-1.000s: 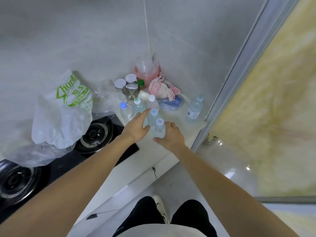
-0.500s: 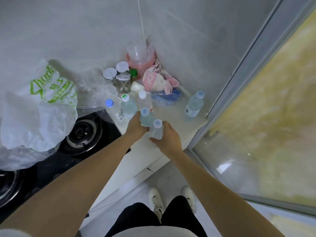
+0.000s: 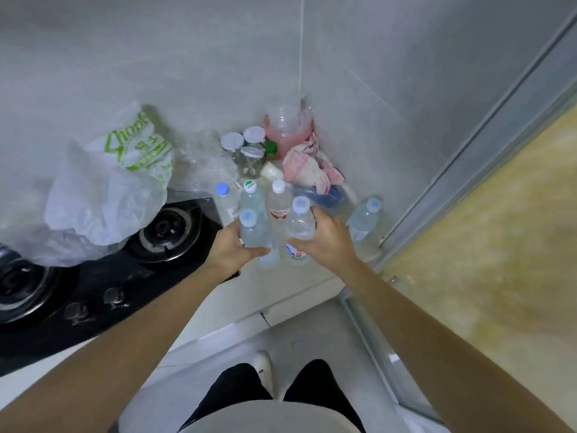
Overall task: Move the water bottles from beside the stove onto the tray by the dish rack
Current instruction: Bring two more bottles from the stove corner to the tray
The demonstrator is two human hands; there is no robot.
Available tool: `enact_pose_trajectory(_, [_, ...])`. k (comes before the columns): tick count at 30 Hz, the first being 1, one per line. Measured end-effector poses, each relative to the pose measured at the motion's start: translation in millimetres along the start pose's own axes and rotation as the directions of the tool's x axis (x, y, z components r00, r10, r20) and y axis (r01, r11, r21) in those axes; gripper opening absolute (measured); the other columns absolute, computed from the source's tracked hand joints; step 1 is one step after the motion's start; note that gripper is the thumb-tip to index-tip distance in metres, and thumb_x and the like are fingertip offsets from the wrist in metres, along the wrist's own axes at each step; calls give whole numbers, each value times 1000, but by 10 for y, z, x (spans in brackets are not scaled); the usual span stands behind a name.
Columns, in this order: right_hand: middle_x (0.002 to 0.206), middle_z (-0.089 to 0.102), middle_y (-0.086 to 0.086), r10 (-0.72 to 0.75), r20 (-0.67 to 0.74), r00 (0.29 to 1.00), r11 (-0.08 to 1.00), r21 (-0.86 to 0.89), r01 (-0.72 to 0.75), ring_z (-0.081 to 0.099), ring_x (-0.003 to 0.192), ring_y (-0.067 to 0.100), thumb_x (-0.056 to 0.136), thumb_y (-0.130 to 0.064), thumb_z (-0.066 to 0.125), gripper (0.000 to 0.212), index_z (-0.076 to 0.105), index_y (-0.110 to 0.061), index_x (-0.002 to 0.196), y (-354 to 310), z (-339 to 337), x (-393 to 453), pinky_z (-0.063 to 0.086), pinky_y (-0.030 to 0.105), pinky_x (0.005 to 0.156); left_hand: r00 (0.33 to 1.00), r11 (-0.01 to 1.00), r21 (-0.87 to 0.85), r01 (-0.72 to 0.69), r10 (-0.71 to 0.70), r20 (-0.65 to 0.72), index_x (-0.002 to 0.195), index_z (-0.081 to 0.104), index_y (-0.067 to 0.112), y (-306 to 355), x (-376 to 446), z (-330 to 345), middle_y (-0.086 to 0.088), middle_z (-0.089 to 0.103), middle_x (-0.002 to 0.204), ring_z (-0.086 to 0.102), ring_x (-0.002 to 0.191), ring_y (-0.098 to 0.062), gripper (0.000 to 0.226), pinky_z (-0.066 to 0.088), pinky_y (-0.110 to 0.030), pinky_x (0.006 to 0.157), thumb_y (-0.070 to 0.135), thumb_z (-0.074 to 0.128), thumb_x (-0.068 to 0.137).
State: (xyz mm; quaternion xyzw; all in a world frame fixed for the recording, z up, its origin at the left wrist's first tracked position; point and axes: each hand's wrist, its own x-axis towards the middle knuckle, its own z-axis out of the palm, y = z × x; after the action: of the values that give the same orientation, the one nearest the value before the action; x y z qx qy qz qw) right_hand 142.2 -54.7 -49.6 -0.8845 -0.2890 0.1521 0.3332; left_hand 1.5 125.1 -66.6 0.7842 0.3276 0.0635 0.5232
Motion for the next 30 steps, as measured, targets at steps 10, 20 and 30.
enact_pose_trajectory(10, [79,66,-15,-526,274,805,845,62,530,68,82,17,57,-62,82,58,59,-30,100,-1603,-144,-85,56,36,72,959,994,-100,34,-61,-278,117,68,19,399,-1717,-1462,3,78,108,74,99,-12,49,60,-33,87,14,92,74])
enact_pose_trajectory(20, [101,74,-16,-784,499,370,601,461,652,71,92,2,62,-49,88,55,62,-37,110,-3437,946,-1684,61,37,84,596,984,-178,0,-143,-790,127,64,18,34,-4388,-2395,4,75,119,72,110,-12,57,57,-33,95,18,91,76])
enact_pose_trajectory(30, [106,75,-16,-849,522,-83,394,729,560,73,98,10,60,-52,90,58,63,-39,110,-5038,2357,-4699,61,47,88,168,953,-301,34,-303,-938,129,65,22,-849,-7723,-2820,8,76,116,72,106,-8,55,56,-23,82,16,87,79])
